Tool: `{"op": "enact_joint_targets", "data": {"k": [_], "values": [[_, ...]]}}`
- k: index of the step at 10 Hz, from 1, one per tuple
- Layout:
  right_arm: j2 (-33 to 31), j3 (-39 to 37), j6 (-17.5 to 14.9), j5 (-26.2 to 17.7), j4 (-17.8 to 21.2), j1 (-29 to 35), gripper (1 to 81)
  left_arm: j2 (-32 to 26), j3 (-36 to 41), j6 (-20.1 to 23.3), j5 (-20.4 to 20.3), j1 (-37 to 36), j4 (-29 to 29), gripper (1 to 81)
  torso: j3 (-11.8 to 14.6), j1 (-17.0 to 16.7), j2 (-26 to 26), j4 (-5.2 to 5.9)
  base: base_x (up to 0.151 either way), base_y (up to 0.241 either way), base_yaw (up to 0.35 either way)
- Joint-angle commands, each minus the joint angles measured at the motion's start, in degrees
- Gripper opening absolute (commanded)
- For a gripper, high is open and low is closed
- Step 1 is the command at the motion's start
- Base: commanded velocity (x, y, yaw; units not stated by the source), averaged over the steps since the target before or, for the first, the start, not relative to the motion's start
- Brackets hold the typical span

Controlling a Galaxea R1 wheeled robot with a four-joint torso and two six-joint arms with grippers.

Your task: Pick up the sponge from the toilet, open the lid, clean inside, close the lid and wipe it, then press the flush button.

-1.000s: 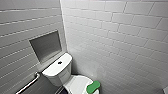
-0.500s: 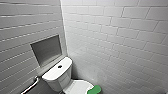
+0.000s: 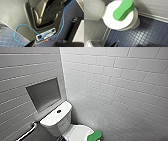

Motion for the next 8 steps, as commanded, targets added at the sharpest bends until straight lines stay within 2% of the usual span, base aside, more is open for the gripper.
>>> {"op": "enact_joint_targets", "data": {"k": [1,3,4,5,8], "values": [[0.53,-2.39,0.11,-5.53,1.21,9.23,81.1,1.42,-0.78,0.29,4.32,1.07,-0.43,81.1,-4.89,3.36,-5.21,0.0,0.0,0.0,0.0],[0.71,-1.78,0.11,-6.41,1.3,11.95,81.1,1.42,-0.78,0.29,4.32,1.07,-0.5,81.1,-9.09,6.2,-9.64,0.0,0.0,0.0,0.0],[1.15,-1.78,0.11,-6.69,1.39,12.66,81.1,1.42,-0.78,0.29,4.32,1.07,-0.51,81.1,-5.57,7.47,-11.63,0.0,0.0,0.0,0.0],[1.77,-2.21,0.11,-6.69,1.3,12.93,81.1,1.42,-0.78,0.29,4.32,1.07,-0.51,81.1,-7.39,8.67,-13.52,0.0,0.0,0.0,0.0],[4.32,-3.97,1.69,-6.33,2.88,13.1,81.1,1.68,-0.78,0.29,4.23,1.07,-0.42,81.1,-8.83,12.02,-18.74,0.0,0.0,0.0,0.0]]}}
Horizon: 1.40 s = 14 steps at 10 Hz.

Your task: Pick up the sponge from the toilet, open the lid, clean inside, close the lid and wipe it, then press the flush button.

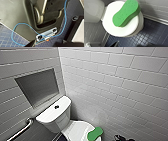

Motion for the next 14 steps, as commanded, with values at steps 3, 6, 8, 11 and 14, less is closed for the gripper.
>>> {"op": "enact_joint_targets", "data": {"k": [3,6,8,11,14], "values": [[0.79,-0.16,8.96,-0.9,2.27,6.9,81.1,0.61,0.71,0.29,4.54,1.12,-0.42,81.1,-1.98,6.14,-9.66,0.0,0.0,0.0,0.0],[2.9,0.1,15.54,1.29,2.27,8.3,81.1,0.7,0.71,0.29,4.62,1.12,-0.51,81.1,-3.74,10.14,-16.07,0.0,0.0,0.0,0.0],[4.13,0.1,16.17,2.09,2.27,9.09,81.1,0.79,0.71,0.29,4.62,1.12,-0.51,81.1,-8.53,12.75,-20.27,0.0,0.0,0.0,0.0],[4.31,0.02,17.31,2.26,2.27,10.32,81.1,0.61,0.71,0.29,4.8,1.12,-0.51,81.1,-12.41,12.44,-19.86,0.0,0.0,0.0,0.0],[5.1,-0.34,18.28,2.26,2.27,11.55,81.1,0.96,0.71,0.29,4.8,1.38,-0.33,81.1,-9.51,17.09,-26.99,0.0,0.0,0.0,0.0]]}}
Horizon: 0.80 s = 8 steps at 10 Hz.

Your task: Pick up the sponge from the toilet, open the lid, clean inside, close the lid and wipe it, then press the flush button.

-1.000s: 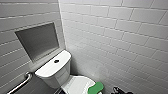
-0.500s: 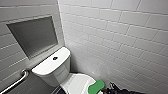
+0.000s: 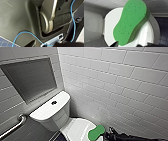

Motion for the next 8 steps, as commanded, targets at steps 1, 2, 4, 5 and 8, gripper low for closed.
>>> {"op": "enact_joint_targets", "data": {"k": [1,2,4,5,8], "values": [[-0.43,0.25,0.95,-2.52,1.24,7.9,81.1,0.67,0.76,0.32,4.66,1.58,-0.42,81.1,-0.02,3.65,-5.73,0.0,0.0,0.0,0.0],[-0.43,-0.1,2.25,-2.52,1.24,8.09,81.1,0.67,0.76,0.32,4.66,1.5,-0.42,81.1,0.05,4.21,-6.12,0.0,0.0,0.0,0.0],[-0.17,-0.89,3.93,-2.35,1.24,7.91,81.1,0.76,0.76,0.32,4.75,1.5,-0.42,81.1,0.05,6.16,-9.03,0.0,0.0,0.0,0.0],[0.1,-1.51,4.2,-2.35,1.24,7.73,81.1,0.67,0.76,0.32,4.75,1.58,-0.42,81.1,0.05,7.49,-11.2,0.0,0.0,0.0,0.0],[0.8,-1.86,5.16,-1.74,1.32,7.47,81.1,0.67,0.76,0.23,4.84,1.49,-0.59,81.1,-5.64,6.88,-10.43,0.0,0.0,0.0,0.0]]}}
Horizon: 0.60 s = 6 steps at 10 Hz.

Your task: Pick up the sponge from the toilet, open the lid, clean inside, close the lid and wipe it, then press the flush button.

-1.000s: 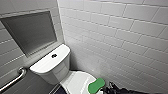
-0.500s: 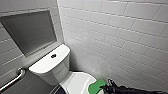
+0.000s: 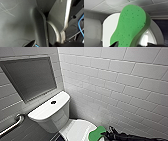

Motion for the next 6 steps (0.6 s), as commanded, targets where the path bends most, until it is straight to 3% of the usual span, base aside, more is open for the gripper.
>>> {"op": "enact_joint_targets", "data": {"k": [1,4,5,6], "values": [[-0.15,0.56,0.16,-2.01,1.3,7.0,81.1,0.52,0.79,0.23,4.98,1.2,-0.57,81.1,-5.28,-0.02,0.05,0.0,0.0,0.0,0.0],[-0.05,-0.05,0.16,-2.01,1.21,7.53,81.1,0.61,0.79,0.23,4.98,1.2,-0.48,81.1,-10.81,0.29,-0.37,0.0,0.0,0.0,0.0],[-0.32,0.03,-0.02,-2.01,1.12,7.88,81.1,0.61,0.79,0.23,4.98,1.21,-0.48,81.1,-7.32,0.29,-0.37,0.0,0.0,0.0,0.0],[-1.28,1.07,-0.02,-2.01,1.12,8.24,81.1,0.7,0.79,0.23,4.98,1.2,-0.48,81.1,-9.02,0.29,-0.37,-0.02,0.0,0.0,0.0]]}}
